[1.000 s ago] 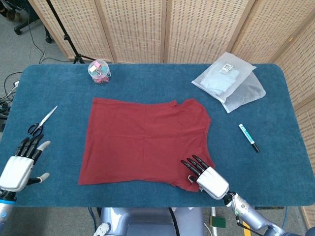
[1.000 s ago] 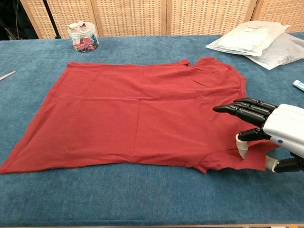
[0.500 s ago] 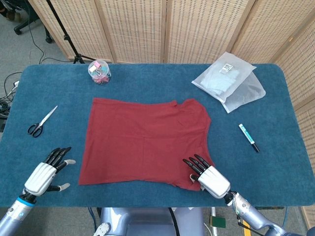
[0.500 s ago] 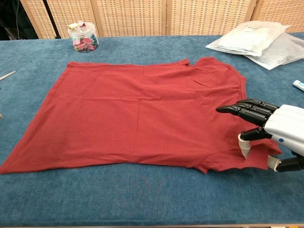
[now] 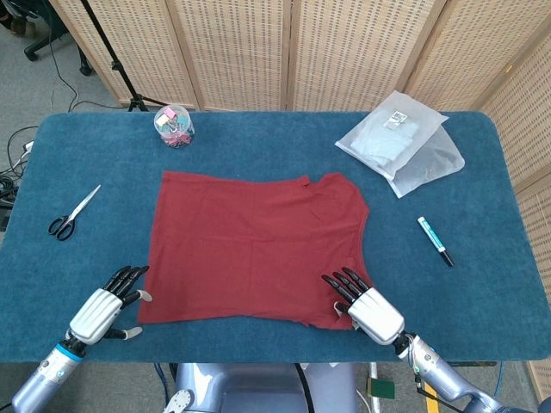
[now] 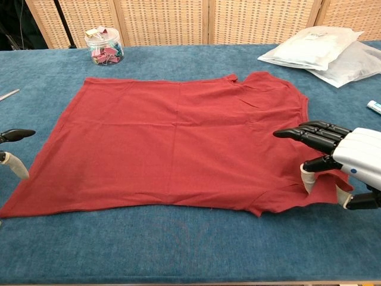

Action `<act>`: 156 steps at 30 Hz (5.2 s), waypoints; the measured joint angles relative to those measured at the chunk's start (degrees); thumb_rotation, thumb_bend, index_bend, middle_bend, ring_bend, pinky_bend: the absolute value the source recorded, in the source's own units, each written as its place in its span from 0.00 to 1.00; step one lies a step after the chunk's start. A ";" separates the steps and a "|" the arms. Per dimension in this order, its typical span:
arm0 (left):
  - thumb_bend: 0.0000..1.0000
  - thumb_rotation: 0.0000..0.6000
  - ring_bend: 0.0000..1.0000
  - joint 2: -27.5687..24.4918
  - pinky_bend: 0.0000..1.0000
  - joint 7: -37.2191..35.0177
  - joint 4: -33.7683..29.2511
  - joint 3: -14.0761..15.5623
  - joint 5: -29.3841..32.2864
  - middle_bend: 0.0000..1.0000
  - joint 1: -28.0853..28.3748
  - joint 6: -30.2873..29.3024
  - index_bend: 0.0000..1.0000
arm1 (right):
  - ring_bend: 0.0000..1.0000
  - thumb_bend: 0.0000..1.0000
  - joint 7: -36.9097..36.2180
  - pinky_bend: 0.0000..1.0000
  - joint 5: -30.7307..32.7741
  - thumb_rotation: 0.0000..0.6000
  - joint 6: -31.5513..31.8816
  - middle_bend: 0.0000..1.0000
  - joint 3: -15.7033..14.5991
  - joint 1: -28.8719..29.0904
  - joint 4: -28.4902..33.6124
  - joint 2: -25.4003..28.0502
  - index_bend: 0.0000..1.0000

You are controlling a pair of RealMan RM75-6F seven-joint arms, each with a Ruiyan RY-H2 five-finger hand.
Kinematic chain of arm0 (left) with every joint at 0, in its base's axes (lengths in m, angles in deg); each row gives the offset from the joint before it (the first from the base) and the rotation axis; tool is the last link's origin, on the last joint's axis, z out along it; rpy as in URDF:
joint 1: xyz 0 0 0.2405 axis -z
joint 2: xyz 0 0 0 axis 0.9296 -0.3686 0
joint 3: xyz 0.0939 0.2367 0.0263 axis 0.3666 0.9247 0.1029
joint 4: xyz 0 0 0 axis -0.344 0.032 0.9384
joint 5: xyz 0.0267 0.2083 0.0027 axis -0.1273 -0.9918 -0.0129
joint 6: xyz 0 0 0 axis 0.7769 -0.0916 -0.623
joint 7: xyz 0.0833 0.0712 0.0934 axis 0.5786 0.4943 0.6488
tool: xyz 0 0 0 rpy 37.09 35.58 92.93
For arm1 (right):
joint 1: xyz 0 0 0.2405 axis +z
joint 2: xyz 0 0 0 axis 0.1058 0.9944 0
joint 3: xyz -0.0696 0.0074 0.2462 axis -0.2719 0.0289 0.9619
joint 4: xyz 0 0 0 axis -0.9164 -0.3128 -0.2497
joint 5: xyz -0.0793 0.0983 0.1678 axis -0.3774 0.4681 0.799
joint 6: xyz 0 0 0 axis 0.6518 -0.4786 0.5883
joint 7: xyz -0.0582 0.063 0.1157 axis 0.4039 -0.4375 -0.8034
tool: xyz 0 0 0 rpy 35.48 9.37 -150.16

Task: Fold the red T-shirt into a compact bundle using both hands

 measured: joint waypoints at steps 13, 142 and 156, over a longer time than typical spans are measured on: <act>0.04 1.00 0.00 0.95 0.00 0.70 0.47 0.13 1.49 0.00 1.12 1.10 0.41 | 0.00 0.78 0.27 0.01 0.29 1.00 0.11 0.03 -0.04 0.13 0.13 0.09 0.56; 0.56 1.00 0.00 -2.87 0.00 -4.57 5.47 10.17 -9.74 0.00 -6.78 -23.19 0.72 | 0.00 0.88 -9.99 0.01 -17.21 1.00 11.83 0.06 -13.94 -2.01 4.30 8.40 0.63; 0.56 1.00 0.00 -7.73 0.00 -1.73 -13.60 0.59 -0.26 0.00 3.27 -7.68 0.73 | 0.00 0.88 -20.81 0.01 -1.59 1.00 4.10 0.06 -2.77 3.70 9.27 10.90 0.63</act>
